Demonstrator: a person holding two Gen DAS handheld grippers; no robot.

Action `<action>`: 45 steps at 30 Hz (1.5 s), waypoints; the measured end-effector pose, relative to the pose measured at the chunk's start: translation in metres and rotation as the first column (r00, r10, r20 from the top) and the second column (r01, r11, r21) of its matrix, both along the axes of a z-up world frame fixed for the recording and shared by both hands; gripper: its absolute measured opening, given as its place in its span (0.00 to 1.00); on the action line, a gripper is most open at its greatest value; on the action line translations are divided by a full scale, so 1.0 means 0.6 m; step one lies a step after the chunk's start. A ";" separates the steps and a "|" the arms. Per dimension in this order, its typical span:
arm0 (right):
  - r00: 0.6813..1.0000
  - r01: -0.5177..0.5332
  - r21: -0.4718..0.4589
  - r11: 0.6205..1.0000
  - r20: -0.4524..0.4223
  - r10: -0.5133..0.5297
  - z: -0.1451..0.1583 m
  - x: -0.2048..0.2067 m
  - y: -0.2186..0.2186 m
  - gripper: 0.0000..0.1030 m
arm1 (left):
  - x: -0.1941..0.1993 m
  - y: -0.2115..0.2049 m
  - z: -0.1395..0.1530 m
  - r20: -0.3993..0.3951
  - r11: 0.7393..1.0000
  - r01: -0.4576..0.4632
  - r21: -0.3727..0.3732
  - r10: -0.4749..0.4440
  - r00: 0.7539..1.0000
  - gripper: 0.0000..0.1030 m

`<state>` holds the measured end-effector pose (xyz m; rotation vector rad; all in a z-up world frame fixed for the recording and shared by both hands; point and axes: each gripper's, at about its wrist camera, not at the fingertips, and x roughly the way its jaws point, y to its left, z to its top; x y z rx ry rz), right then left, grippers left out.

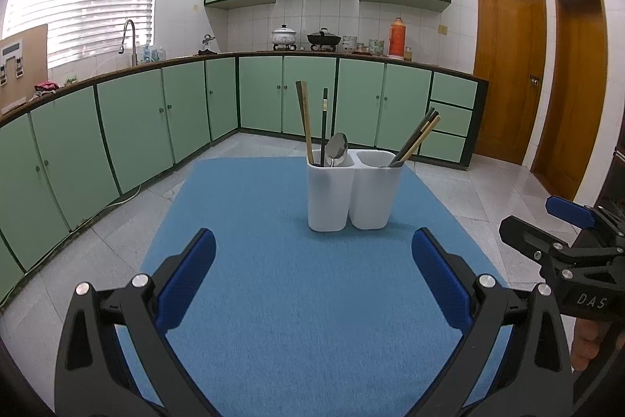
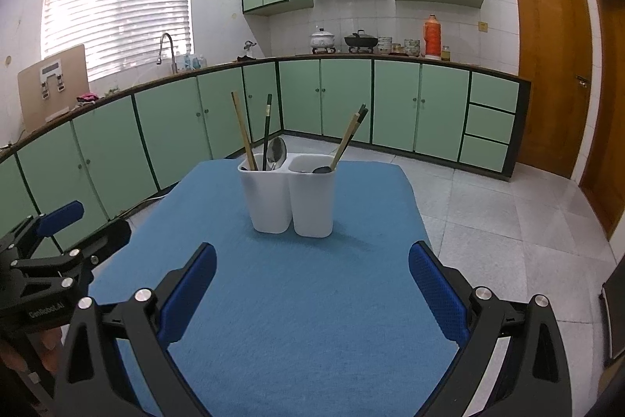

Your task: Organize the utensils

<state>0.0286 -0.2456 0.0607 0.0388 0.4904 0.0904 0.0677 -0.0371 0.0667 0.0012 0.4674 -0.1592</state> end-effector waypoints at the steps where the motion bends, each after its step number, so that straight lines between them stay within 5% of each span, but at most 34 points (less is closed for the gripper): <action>1: 1.000 0.000 0.000 1.000 -0.001 0.000 0.000 0.001 0.000 0.94 | -0.001 0.000 -0.001 0.000 1.000 0.001 0.000 -0.001 1.000 0.95; 45: 1.000 -0.005 0.001 1.000 0.000 0.005 -0.001 0.007 0.005 0.94 | -0.001 0.001 0.001 -0.001 1.000 0.001 -0.001 -0.001 1.000 0.95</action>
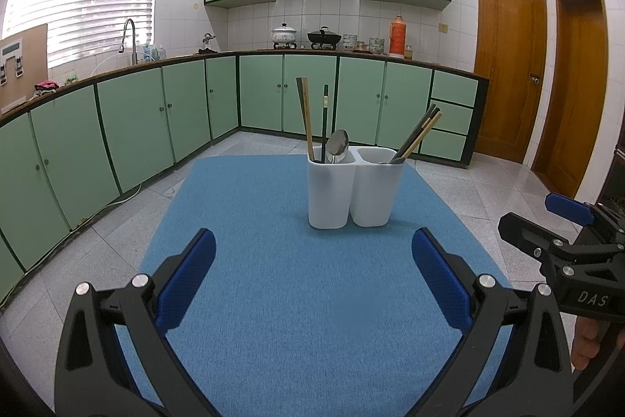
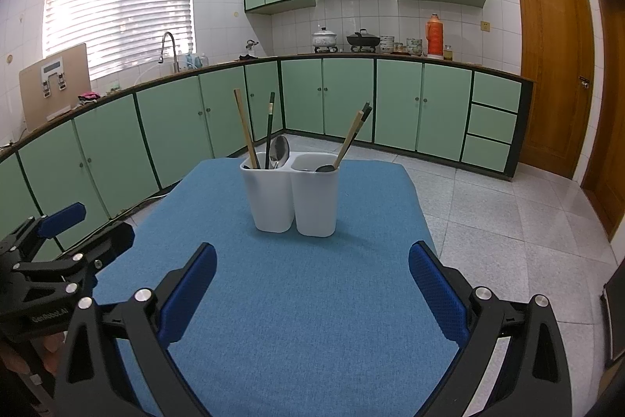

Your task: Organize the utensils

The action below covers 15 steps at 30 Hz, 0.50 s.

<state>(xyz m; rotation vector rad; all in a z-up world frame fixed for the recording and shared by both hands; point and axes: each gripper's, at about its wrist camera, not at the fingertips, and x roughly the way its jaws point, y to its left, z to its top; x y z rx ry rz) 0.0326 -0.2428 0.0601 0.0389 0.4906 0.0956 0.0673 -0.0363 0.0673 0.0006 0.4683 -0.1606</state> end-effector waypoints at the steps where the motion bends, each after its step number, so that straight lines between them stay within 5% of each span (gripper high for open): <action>1: 1.000 0.000 0.000 1.000 0.000 0.000 0.000 0.000 0.000 0.94 | 0.000 0.000 0.000 0.000 1.000 0.000 0.000 0.000 1.000 0.95; 15: 1.000 -0.001 0.001 1.000 0.000 0.001 -0.001 0.001 0.001 0.94 | 0.000 0.000 0.001 -0.001 1.000 0.000 0.000 0.000 1.000 0.95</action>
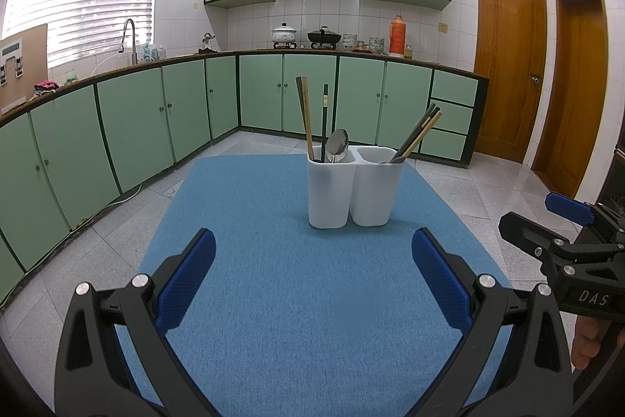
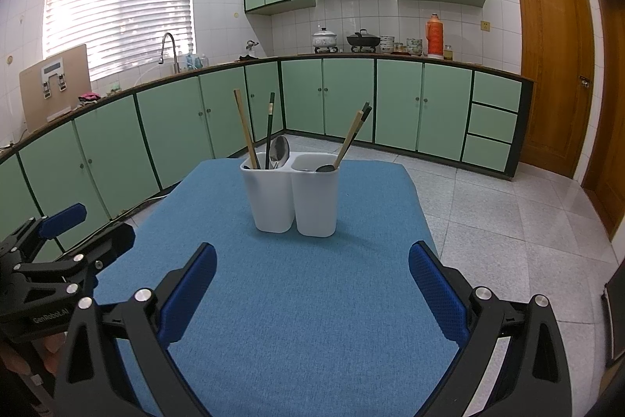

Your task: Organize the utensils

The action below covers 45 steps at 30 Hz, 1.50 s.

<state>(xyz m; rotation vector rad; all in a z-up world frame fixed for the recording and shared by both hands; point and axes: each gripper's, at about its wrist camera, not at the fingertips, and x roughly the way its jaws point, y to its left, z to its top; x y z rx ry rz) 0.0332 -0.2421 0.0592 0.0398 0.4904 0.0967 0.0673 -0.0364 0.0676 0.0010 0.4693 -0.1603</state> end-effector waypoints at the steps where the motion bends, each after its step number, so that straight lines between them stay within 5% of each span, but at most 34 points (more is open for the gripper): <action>1: 1.000 0.000 -0.001 1.000 0.000 0.000 0.000 0.000 0.000 0.94 | 0.000 0.000 0.000 0.000 1.000 0.000 0.000 0.000 1.000 0.95; 45: 1.000 -0.003 0.000 1.000 -0.002 0.003 -0.004 0.002 0.003 0.94 | 0.005 0.012 -0.014 0.000 1.000 -0.011 -0.009 0.011 1.000 0.95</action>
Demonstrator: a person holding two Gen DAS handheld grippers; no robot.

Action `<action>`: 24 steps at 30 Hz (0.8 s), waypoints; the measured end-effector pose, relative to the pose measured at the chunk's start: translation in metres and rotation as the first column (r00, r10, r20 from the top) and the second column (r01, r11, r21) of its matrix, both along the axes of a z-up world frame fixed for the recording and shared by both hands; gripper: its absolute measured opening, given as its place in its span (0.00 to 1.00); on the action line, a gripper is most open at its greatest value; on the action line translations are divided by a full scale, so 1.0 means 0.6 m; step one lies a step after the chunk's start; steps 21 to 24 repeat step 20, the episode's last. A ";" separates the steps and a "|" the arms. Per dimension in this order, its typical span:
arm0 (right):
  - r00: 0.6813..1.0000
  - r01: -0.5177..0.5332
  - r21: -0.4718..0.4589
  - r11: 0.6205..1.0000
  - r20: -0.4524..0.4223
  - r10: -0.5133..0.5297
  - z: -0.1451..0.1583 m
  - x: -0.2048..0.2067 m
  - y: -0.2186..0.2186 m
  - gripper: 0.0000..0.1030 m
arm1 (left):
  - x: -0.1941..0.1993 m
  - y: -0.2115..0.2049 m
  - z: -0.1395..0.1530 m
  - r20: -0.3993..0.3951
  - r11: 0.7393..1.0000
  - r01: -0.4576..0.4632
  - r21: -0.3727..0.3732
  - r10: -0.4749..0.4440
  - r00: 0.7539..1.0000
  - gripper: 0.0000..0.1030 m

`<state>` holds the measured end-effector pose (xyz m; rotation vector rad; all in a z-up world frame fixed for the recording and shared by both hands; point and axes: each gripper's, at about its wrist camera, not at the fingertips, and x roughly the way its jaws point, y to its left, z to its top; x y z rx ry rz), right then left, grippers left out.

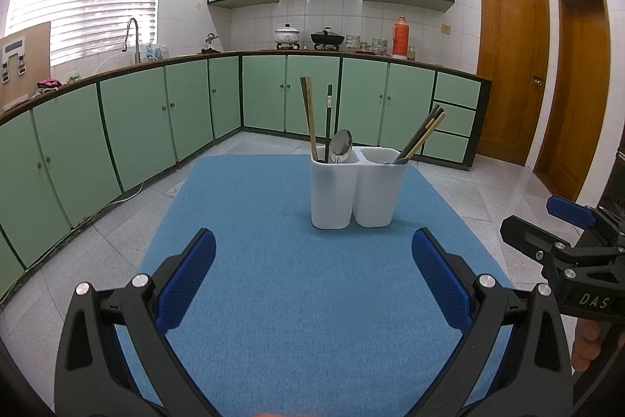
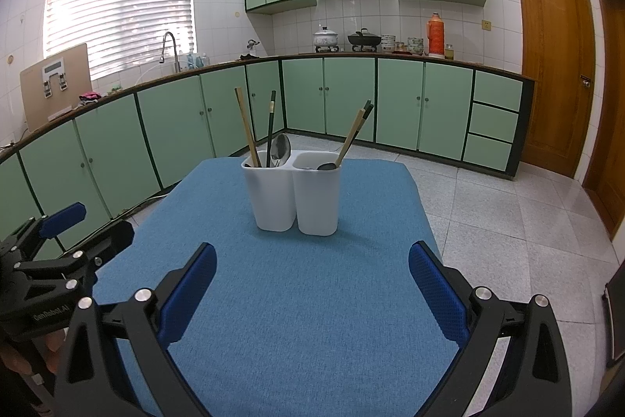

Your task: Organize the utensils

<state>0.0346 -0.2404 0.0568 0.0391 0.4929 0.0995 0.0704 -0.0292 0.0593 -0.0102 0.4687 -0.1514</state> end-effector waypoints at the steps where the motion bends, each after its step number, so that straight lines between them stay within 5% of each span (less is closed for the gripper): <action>1: 1.000 0.000 0.001 1.000 -0.001 0.000 -0.002 0.001 0.001 0.94 | 0.000 0.001 0.000 0.001 1.000 -0.001 -0.001 0.001 1.000 0.95; 24: 1.000 -0.001 0.003 1.000 -0.003 0.001 -0.006 0.004 0.002 0.94 | 0.000 0.001 0.002 0.003 1.000 -0.005 0.002 0.005 1.000 0.95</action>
